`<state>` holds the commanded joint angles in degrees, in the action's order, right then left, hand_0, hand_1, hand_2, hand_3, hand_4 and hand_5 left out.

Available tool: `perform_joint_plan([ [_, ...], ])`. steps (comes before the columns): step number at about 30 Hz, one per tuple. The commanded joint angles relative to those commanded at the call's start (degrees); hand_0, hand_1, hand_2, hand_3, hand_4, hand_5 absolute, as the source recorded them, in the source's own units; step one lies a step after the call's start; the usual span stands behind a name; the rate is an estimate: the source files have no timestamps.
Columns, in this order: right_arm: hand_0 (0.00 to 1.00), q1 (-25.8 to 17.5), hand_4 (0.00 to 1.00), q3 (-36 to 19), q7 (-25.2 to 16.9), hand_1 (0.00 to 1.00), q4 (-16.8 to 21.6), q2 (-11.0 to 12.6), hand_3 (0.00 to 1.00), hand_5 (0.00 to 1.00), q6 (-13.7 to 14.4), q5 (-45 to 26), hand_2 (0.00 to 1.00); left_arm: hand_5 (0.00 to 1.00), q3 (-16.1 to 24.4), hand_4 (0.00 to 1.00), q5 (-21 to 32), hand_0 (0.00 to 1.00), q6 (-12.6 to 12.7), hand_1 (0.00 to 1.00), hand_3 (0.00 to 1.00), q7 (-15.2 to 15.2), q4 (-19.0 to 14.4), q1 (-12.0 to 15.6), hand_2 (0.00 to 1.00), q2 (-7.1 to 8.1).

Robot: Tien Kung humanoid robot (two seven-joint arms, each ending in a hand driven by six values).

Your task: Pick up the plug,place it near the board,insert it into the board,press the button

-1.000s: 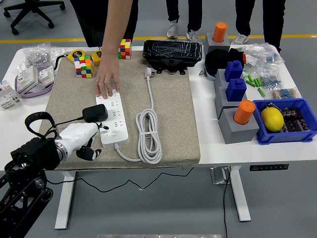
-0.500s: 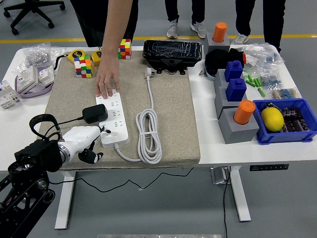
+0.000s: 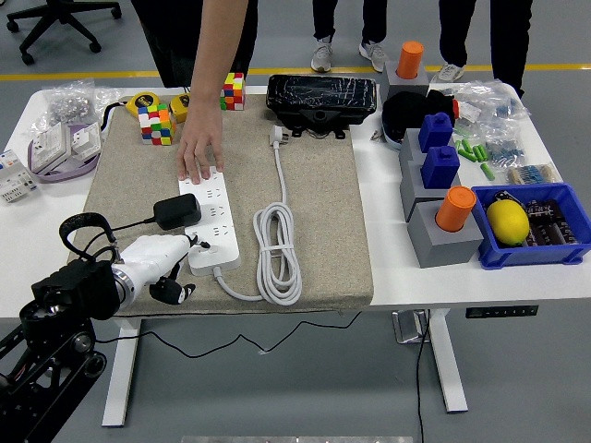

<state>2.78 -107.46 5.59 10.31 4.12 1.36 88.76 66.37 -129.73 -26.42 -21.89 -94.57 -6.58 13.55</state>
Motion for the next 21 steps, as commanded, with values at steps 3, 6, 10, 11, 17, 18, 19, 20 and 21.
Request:
perform_joint_plan([
  [3,0.793,0.04,0.998,-0.02,-0.01,0.715,0.0,-0.02,0.761,0.998,0.0,0.0,0.714,0.002,0.03,0.654,-0.11,0.172,0.12,0.047,0.884,0.08,0.19,-0.05,0.145,-0.11],
  [6,0.793,0.14,0.998,-0.07,0.01,0.715,0.0,-0.02,0.762,0.998,0.0,0.02,0.714,0.002,-0.01,0.652,-0.16,0.172,0.35,0.047,0.883,0.2,0.41,-0.17,0.144,-0.12],
  [10,0.793,0.24,0.998,-0.05,-0.01,0.715,0.0,0.02,0.762,0.998,0.01,-0.05,0.714,0.002,-0.15,0.652,-0.2,0.172,0.6,0.047,0.883,0.35,0.72,-0.29,0.144,-0.17],
  [11,0.793,0.24,0.998,-0.07,-0.02,0.715,0.0,0.03,0.762,0.998,0.01,-0.05,0.714,0.002,-0.16,0.652,-0.22,0.172,0.62,0.047,0.883,0.37,0.75,-0.3,0.144,-0.21],
  [17,0.792,0.25,0.998,-0.05,-0.01,0.715,0.0,0.06,0.761,0.998,0.01,-0.11,0.714,0.002,-0.26,0.652,-0.21,0.171,1.04,0.047,0.884,0.47,0.36,-0.48,0.143,-0.25],
  [18,0.791,0.25,0.998,-0.05,-0.02,0.715,0.0,0.07,0.761,0.998,0.02,-0.13,0.714,0.002,-0.27,0.651,-0.18,0.169,0.98,0.047,0.884,0.45,0.25,-0.49,0.142,-0.23],
  [19,0.791,0.24,0.998,-0.03,-0.01,0.715,0.0,0.07,0.761,0.998,0.02,-0.14,0.714,0.002,-0.32,0.651,-0.14,0.169,0.89,0.047,0.884,0.42,0.16,-0.51,0.142,-0.21],
  [20,0.791,0.24,0.998,0.0,0.01,0.715,0.0,0.08,0.761,0.998,0.01,-0.14,0.714,0.002,-0.38,0.651,-0.12,0.169,0.79,0.047,0.884,0.38,0.12,-0.52,0.142,-0.18],
  [21,0.791,0.23,0.998,-0.01,0.0,0.715,0.0,0.09,0.761,0.998,0.01,-0.14,0.714,0.002,-0.43,0.651,-0.08,0.169,0.65,0.047,0.884,0.33,0.13,-0.52,0.142,-0.17],
])
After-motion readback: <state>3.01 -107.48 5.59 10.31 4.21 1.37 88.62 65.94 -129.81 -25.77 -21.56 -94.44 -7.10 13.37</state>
